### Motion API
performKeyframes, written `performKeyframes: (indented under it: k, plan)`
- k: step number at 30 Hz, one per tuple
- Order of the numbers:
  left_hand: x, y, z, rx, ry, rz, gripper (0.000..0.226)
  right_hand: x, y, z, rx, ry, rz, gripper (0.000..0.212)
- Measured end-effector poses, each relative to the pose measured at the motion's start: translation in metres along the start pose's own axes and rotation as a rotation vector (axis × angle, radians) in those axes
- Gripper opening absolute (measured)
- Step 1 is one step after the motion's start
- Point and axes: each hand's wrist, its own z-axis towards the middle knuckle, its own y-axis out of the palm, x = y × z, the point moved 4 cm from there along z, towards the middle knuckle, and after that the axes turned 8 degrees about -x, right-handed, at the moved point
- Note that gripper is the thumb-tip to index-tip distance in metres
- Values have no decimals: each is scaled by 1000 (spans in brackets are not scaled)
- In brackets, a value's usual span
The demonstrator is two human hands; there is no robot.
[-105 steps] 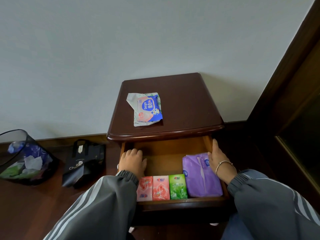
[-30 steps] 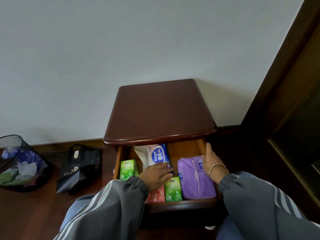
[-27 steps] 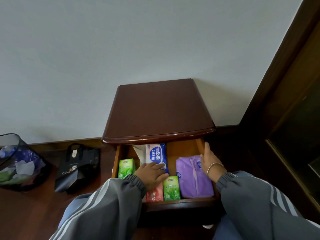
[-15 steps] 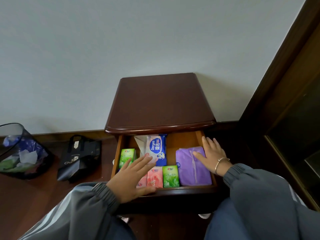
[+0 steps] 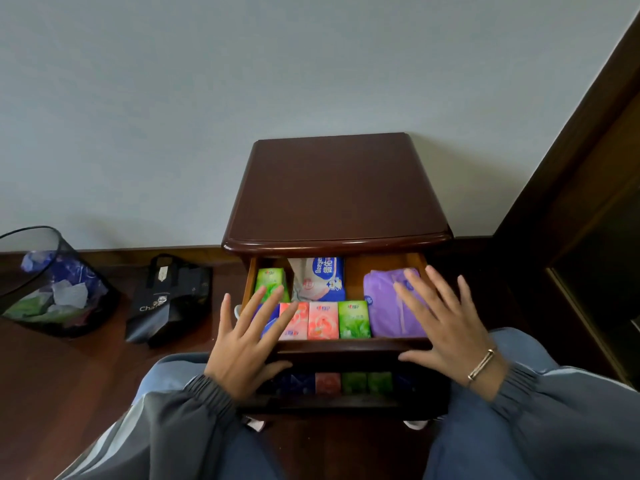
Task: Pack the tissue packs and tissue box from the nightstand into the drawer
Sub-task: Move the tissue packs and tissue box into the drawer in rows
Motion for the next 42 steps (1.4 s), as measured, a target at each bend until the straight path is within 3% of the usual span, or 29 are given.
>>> performKeyframes:
  k: [5, 10, 12, 17, 21, 26, 30, 35, 39, 42]
  plan:
    - [-24, 6, 68, -59, -183, -39, 116, 28, -5, 62, -2, 236, 95, 129]
    - [-48, 21, 128, -145, -270, -32, 99, 50, 15, 122, -75, 333, 157, 97]
    - [-53, 30, 139, -124, -298, -36, 86, 51, 23, 129, -33, 358, 154, 86]
    - [-55, 42, 141, -15, -301, -40, 81, 52, 31, 131, 154, 378, 128, 85]
    - [-52, 35, 140, -58, -300, -71, 80, 51, 31, 131, 111, 363, 160, 83]
    - [-35, 23, 110, -45, -219, -133, 89, 37, 33, 107, 2, 258, 211, 92]
    - [4, 33, 44, -46, -1, -102, 100, -17, 46, 47, -9, -69, 211, 99]
    - [45, 67, -12, -368, 220, -6, 114, -70, 104, 2, -490, -270, 162, 117]
    - [42, 74, -10, -499, 243, 33, 124, -69, 113, 8, -475, -236, 55, 120]
    - [42, 78, -9, -447, 269, 71, 129, -73, 99, 8, -438, -306, -52, 128]
